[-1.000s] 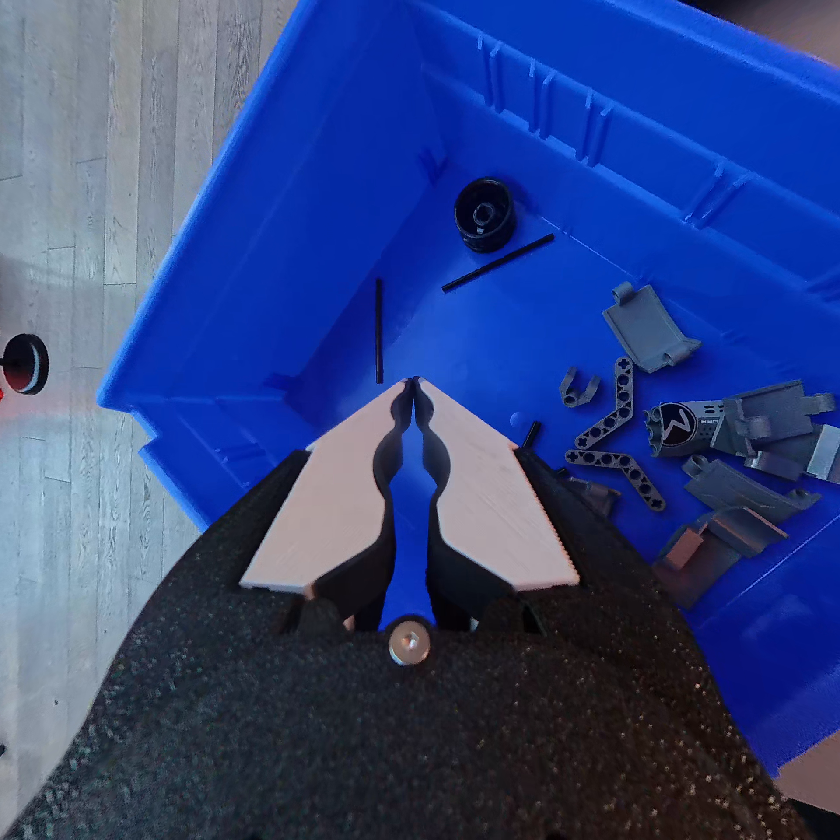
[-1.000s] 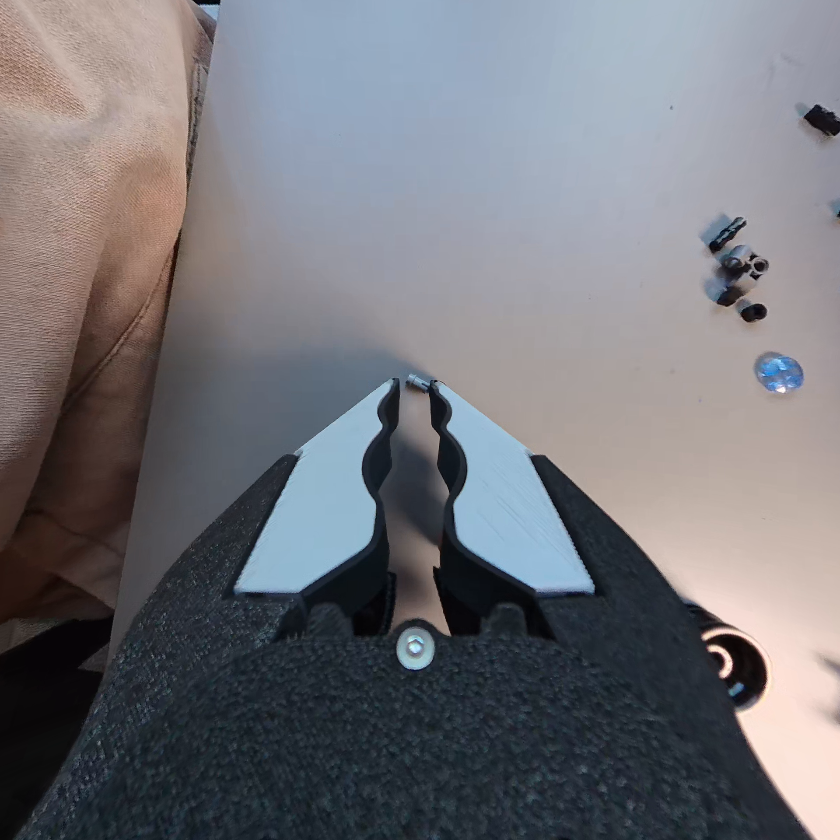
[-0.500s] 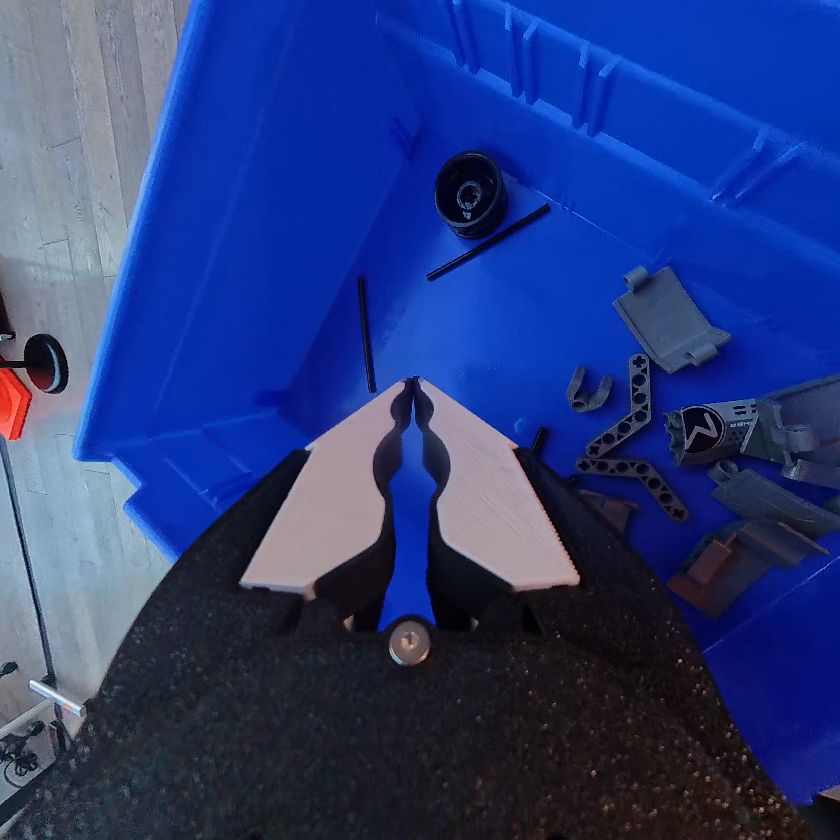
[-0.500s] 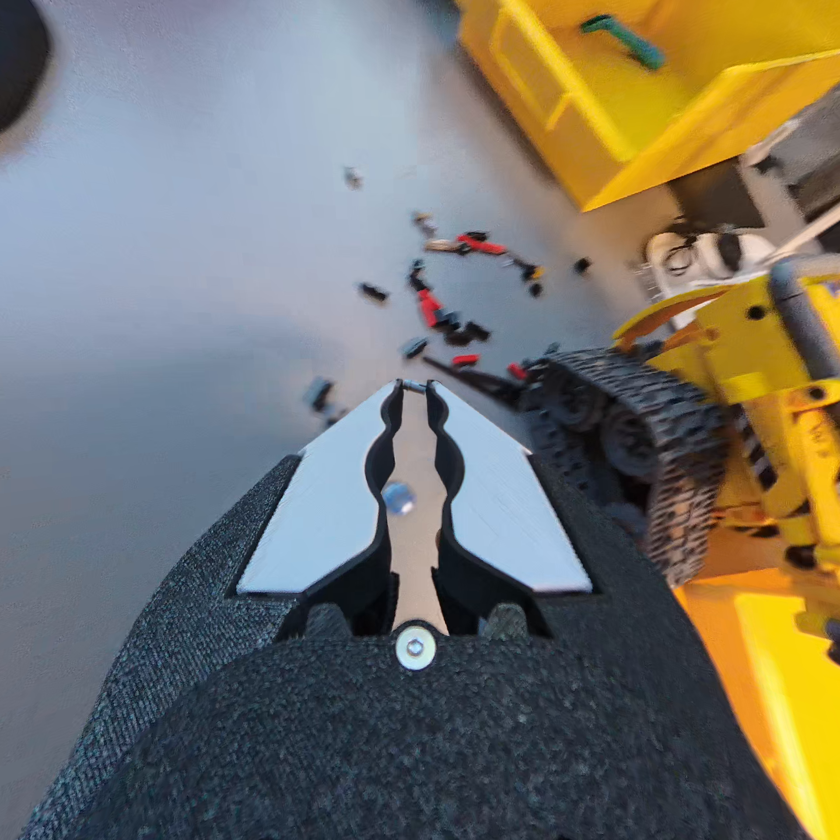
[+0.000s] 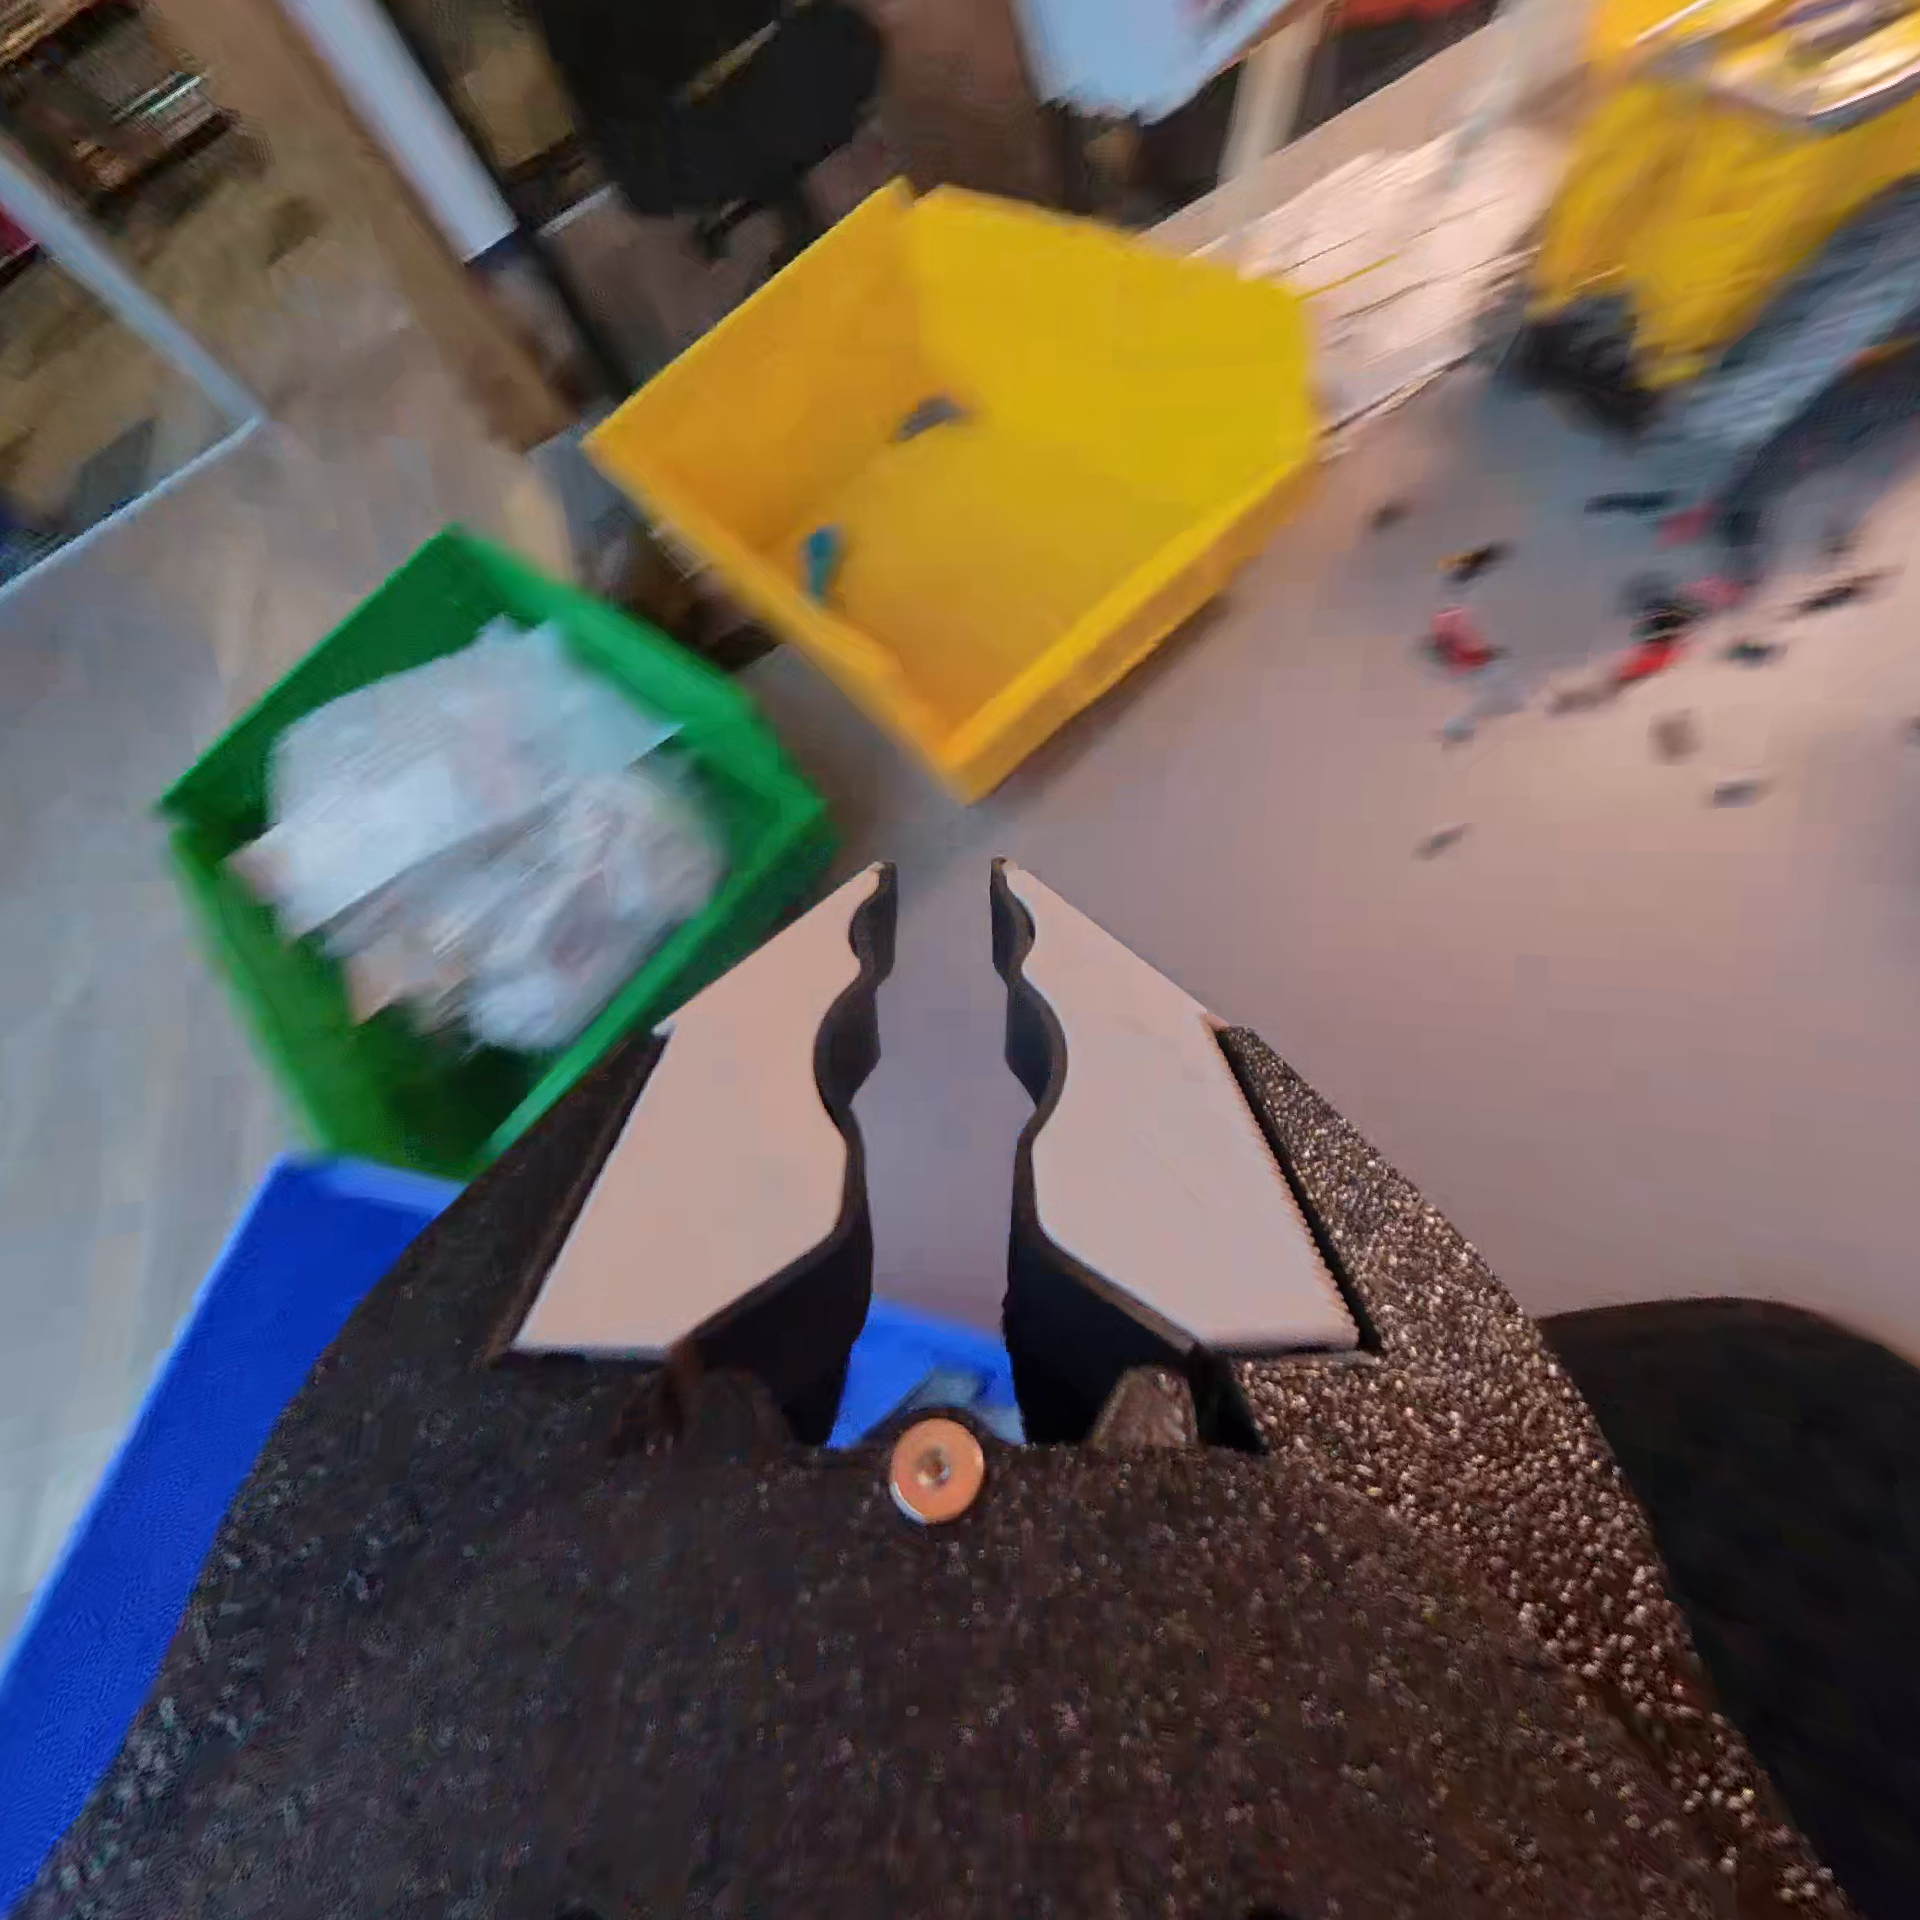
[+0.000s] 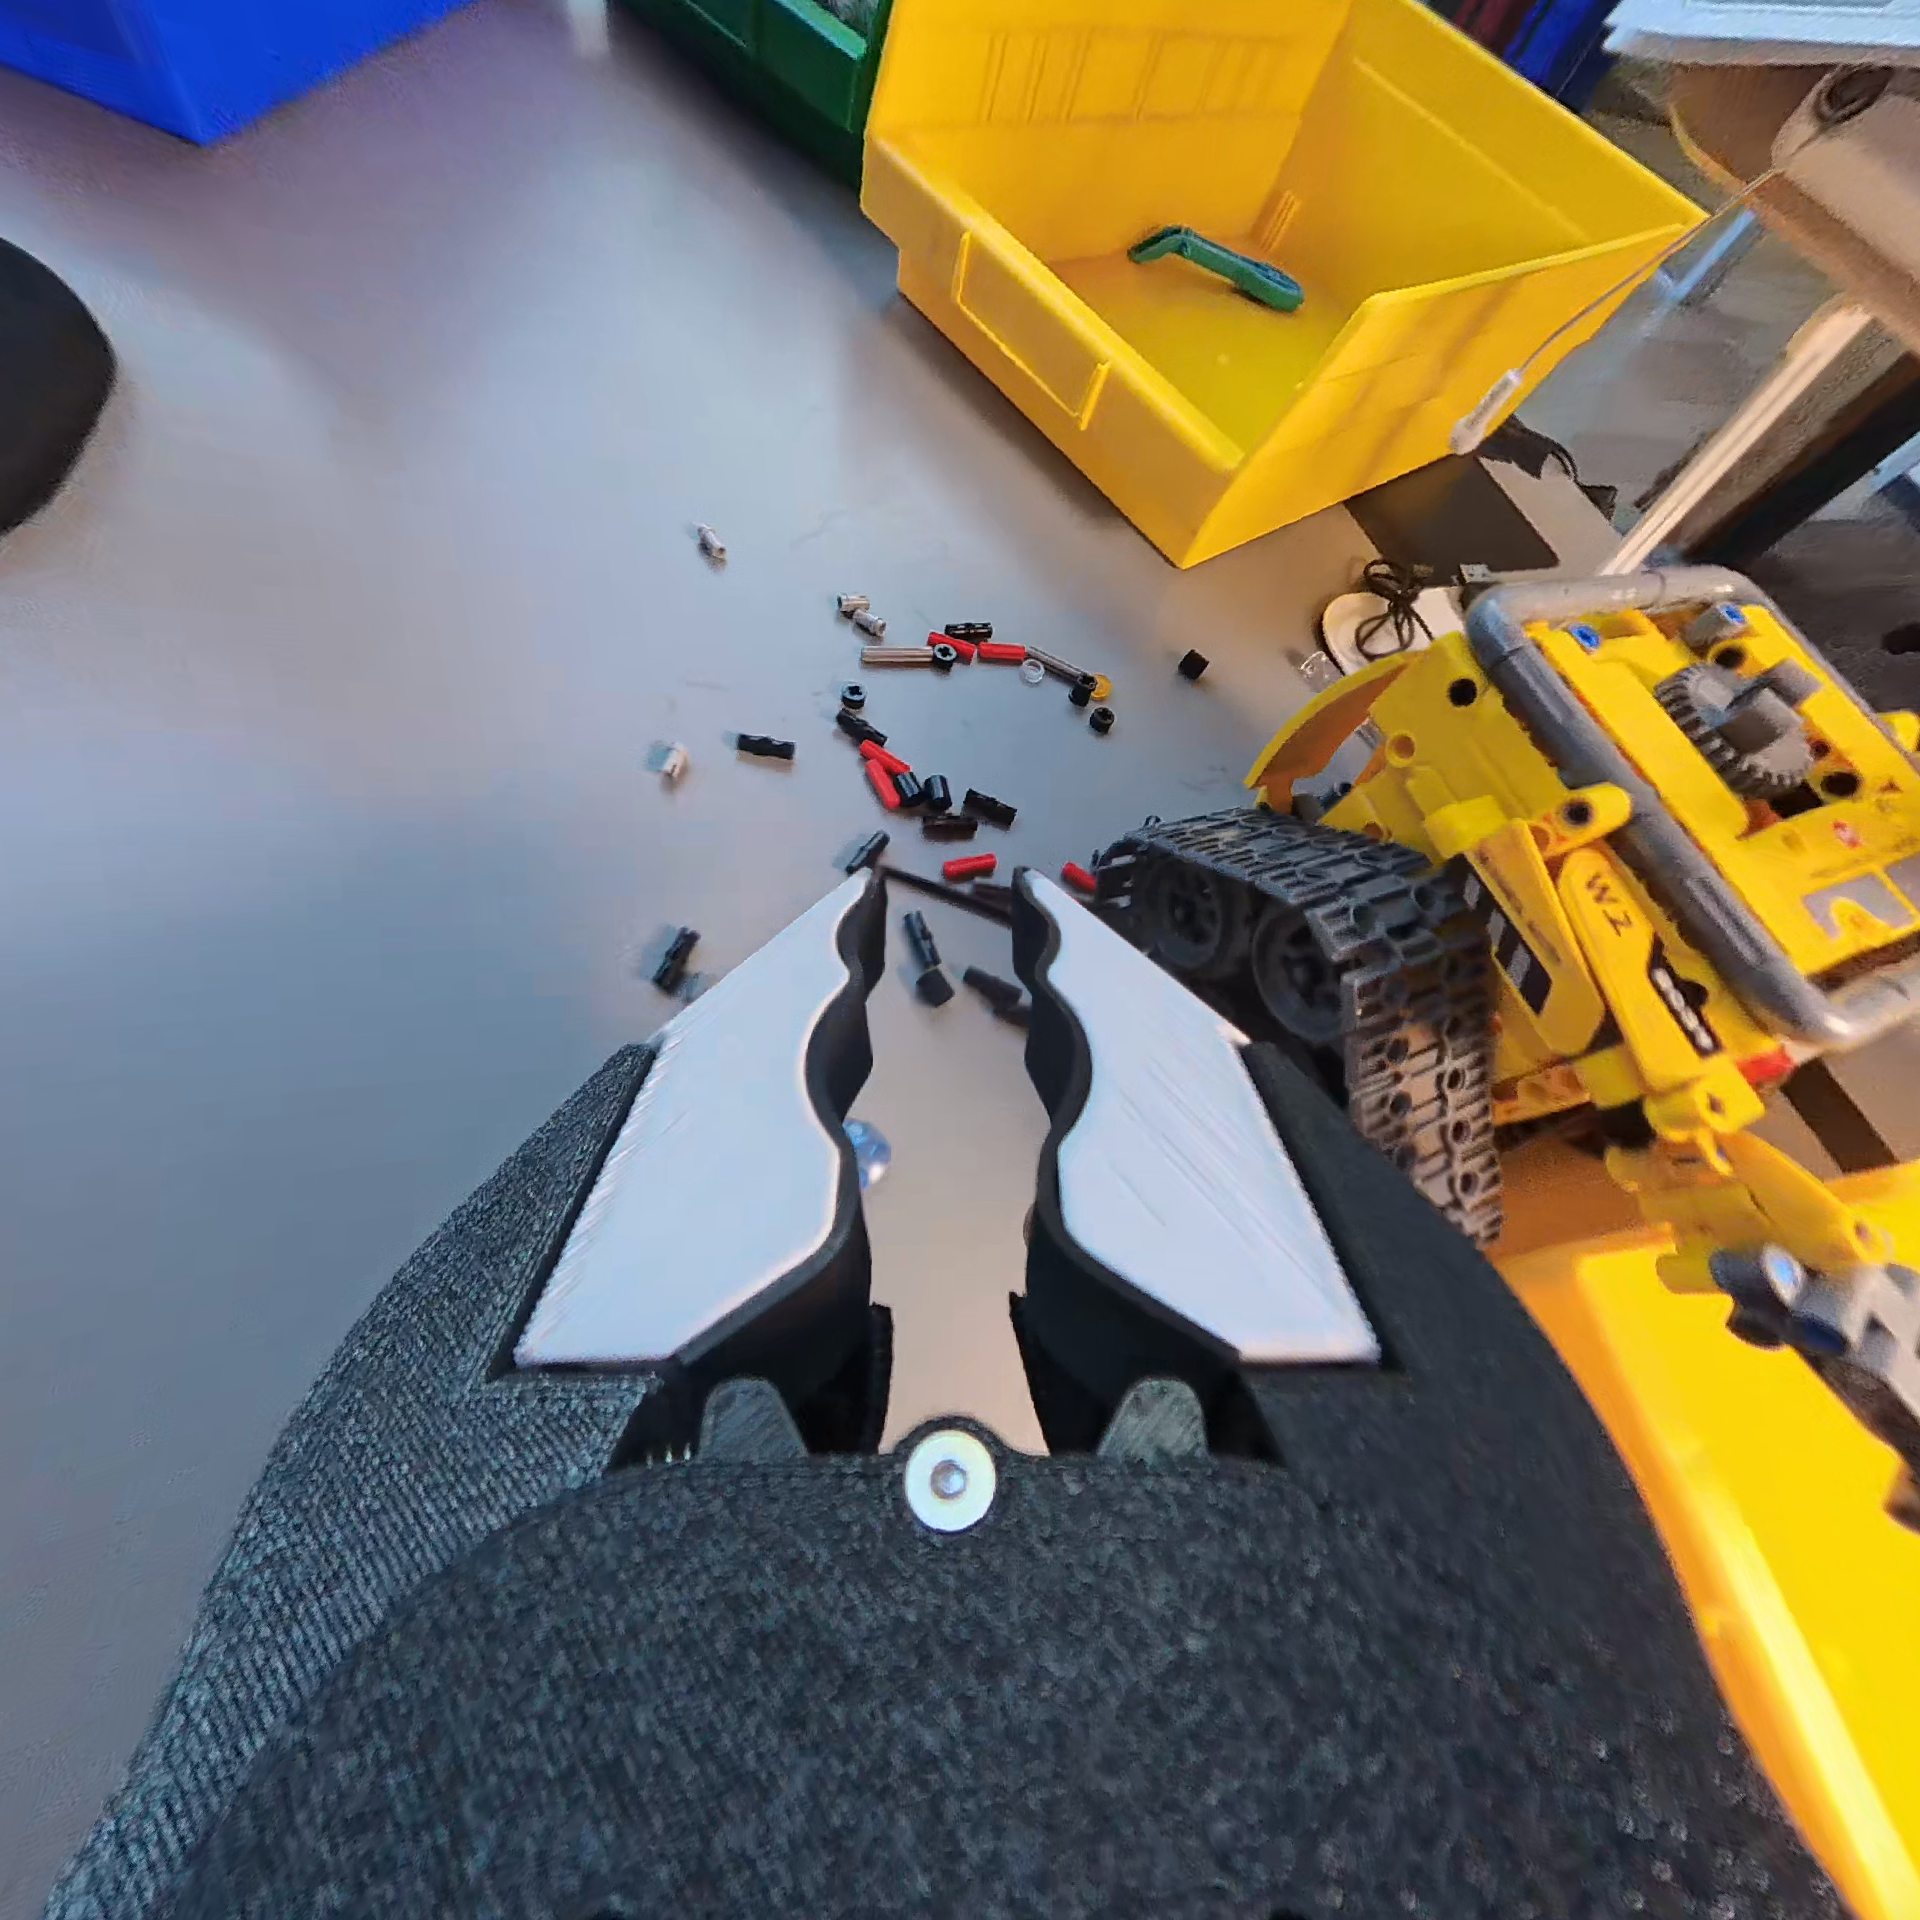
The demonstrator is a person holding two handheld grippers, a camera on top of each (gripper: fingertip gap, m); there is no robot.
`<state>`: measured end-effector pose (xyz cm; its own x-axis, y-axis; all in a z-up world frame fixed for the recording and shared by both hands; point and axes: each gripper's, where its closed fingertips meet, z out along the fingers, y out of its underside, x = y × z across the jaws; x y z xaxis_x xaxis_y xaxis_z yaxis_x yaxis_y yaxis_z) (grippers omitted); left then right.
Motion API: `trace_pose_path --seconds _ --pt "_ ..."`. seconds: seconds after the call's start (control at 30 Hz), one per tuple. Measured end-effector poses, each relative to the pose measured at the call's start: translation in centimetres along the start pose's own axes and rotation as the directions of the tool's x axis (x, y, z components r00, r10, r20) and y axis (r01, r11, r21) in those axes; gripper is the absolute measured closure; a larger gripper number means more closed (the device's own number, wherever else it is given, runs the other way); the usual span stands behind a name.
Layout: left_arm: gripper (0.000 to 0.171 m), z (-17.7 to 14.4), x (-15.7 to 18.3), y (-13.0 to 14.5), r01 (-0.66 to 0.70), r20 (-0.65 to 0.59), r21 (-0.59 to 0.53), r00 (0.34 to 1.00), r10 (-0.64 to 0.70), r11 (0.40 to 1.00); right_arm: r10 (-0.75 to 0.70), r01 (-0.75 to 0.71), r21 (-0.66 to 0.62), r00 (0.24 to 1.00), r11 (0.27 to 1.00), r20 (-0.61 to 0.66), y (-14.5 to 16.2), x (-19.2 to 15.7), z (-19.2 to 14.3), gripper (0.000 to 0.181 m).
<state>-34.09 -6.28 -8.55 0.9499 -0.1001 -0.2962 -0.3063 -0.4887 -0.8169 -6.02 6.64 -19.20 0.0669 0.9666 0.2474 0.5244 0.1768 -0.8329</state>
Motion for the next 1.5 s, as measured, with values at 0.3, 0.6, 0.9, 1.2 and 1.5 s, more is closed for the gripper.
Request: trace_pose_path --seconds 0.3,0.6,0.9,1.2,1.5 --pt "0.161 12.6 26.7 -1.4 -0.172 -0.599 0.002 0.789 0.139 0.985 0.14 -0.141 0.058 0.99 0.988 0.029 1.9 -2.8 -4.5 0.161" --pt "0.165 18.0 27.7 -0.7 -0.223 -0.576 -0.094 0.807 0.13 0.97 0.148 -0.15 0.121 0.989 0.981 0.024 2.1 -2.5 -5.8 0.162" --pt "0.169 18.5 27.9 -0.2 -0.285 -0.582 -0.176 0.802 0.134 0.942 0.169 -0.175 0.12 0.984 0.977 0.054 2.5 -2.7 -6.0 0.163" --pt "0.171 13.1 25.0 -5.8 -0.203 -0.57 0.031 0.801 0.184 0.979 0.11 -0.117 0.116 0.992 0.986 0.064 2.8 -3.5 -5.8 0.163" --pt "0.17 -1.4 -1.7 0.1 0.031 0.233 -0.115 0.972 -0.004 0.993 -0.019 0.015 0.024 0.988 1.0 0.156 4.1 -7.0 -4.4 0.163"
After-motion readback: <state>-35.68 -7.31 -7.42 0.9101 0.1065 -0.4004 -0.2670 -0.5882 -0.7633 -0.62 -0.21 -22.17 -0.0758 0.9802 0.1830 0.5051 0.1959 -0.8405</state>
